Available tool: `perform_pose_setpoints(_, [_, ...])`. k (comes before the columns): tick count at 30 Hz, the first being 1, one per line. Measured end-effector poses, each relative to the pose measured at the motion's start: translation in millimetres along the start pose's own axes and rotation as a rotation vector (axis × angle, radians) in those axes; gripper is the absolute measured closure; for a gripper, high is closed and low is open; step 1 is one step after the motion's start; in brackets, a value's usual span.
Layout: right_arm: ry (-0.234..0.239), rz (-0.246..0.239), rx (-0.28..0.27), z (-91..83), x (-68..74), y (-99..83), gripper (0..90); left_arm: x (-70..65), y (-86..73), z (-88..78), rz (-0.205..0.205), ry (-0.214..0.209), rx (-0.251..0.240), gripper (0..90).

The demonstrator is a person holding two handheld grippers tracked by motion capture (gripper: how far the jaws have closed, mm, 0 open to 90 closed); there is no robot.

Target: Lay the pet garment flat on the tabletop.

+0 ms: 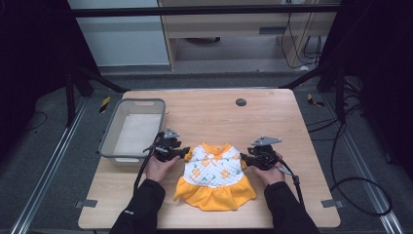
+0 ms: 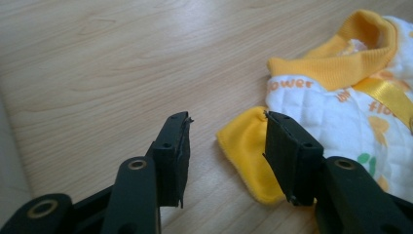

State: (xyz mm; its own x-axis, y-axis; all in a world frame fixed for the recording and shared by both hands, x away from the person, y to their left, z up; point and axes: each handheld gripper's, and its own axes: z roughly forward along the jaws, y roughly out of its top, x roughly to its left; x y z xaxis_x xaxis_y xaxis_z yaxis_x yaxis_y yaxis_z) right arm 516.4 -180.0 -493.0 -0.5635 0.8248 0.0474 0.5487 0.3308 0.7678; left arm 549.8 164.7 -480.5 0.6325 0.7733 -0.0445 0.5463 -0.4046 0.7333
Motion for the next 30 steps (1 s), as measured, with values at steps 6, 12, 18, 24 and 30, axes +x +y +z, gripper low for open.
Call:
perform_pose_setpoints(6, [0.012,-0.006,0.039,5.6,2.9,-3.2,62.4,-6.8,-2.6,12.4,0.047,-0.008,0.041,55.2])
perform_pose_setpoints(12, [0.018,0.001,0.051,7.1,2.8,-4.6,65.3,-6.7,-4.7,15.8,0.02,-0.027,0.054,61.9])
perform_pose_setpoints(18, [0.04,0.009,0.066,6.7,6.3,-3.6,81.4,-14.5,-5.8,15.7,0.031,-0.023,0.048,83.4])
perform_pose_setpoints(24, [0.041,-0.005,0.051,1.4,7.7,1.0,85.8,-20.5,-2.0,6.2,0.074,0.016,0.031,88.6])
perform_pose_setpoints(30, [0.042,-0.043,-0.122,-30.6,12.2,28.1,85.9,-22.6,21.8,-33.6,0.104,0.008,-0.111,88.7])
